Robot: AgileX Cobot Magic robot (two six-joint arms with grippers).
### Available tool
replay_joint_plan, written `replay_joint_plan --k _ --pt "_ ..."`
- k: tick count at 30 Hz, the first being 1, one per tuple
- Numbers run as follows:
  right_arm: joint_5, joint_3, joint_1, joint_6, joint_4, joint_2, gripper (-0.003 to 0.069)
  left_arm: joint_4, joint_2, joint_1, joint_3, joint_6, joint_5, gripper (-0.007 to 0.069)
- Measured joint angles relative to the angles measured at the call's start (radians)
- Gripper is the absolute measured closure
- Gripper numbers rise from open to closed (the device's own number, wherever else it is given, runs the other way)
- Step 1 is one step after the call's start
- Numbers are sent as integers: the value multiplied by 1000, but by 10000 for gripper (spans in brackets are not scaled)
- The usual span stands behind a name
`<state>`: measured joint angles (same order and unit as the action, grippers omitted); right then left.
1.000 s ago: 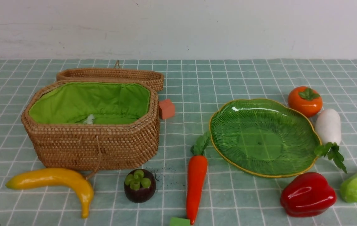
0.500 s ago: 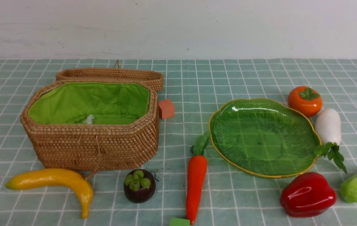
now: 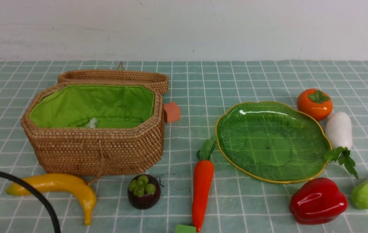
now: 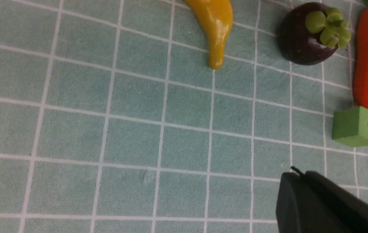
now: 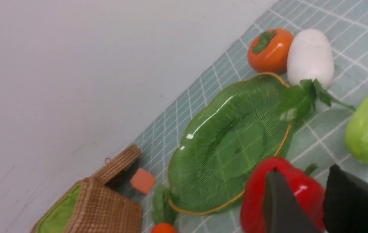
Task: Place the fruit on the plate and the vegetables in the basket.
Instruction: Use the left arm to grab a banana and put it into the right plate
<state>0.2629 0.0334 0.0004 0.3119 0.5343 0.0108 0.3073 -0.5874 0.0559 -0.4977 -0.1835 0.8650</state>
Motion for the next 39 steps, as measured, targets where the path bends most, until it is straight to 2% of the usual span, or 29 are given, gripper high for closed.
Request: replay_joint_plan --k 1,3,5,7,9,10,12,14,19,22,27,28,30,31,34,37,39 --pt "12 8 0 -3 0 0 464 0 -4 2 -2 0 0 638" --pt "151 154 34 -85 16 -28 515 1 -58 42 -28 2 -2 638" --pt "335 371 75 -221 15 -119 564 3 -134 97 -60 4 -21 638" --pt "420 479 94 -272 15 -172 580 3 -168 120 -75 4 -39 638" --pt "638 668 122 -376 11 -285 594 -6 -261 180 -101 4 -71 638" --pt "656 684 124 -384 12 -294 596 -9 -270 185 -107 4 -76 638" --pt "853 855 137 -464 8 -391 599 -39 -391 255 -144 2 -109 638" --pt "920 936 149 -495 4 -428 599 -62 -477 290 -174 -4 -135 638" --pt "949 992 166 -514 4 -438 599 -126 -670 308 -233 -75 -217 632" --pt "971 994 167 -515 4 -436 600 -186 -746 308 -245 -114 -259 587" --pt "989 994 168 -516 -5 -436 599 -336 -860 308 -248 -288 -329 407" --pt "989 994 168 -516 -5 -436 599 -349 -863 308 -248 -295 -332 391" --pt "986 994 168 -519 -9 -436 594 -485 -919 308 -249 -436 -405 279" --pt "986 994 168 -521 -10 -436 594 -493 -923 308 -249 -436 -405 274" --pt "981 994 168 -554 -22 -436 589 -649 -987 308 -249 -580 -484 243" --pt "980 994 168 -565 -22 -436 585 -777 -1051 308 -249 -709 -535 254" --pt "980 994 168 -566 -22 -436 585 -808 -1068 308 -249 -747 -540 266"
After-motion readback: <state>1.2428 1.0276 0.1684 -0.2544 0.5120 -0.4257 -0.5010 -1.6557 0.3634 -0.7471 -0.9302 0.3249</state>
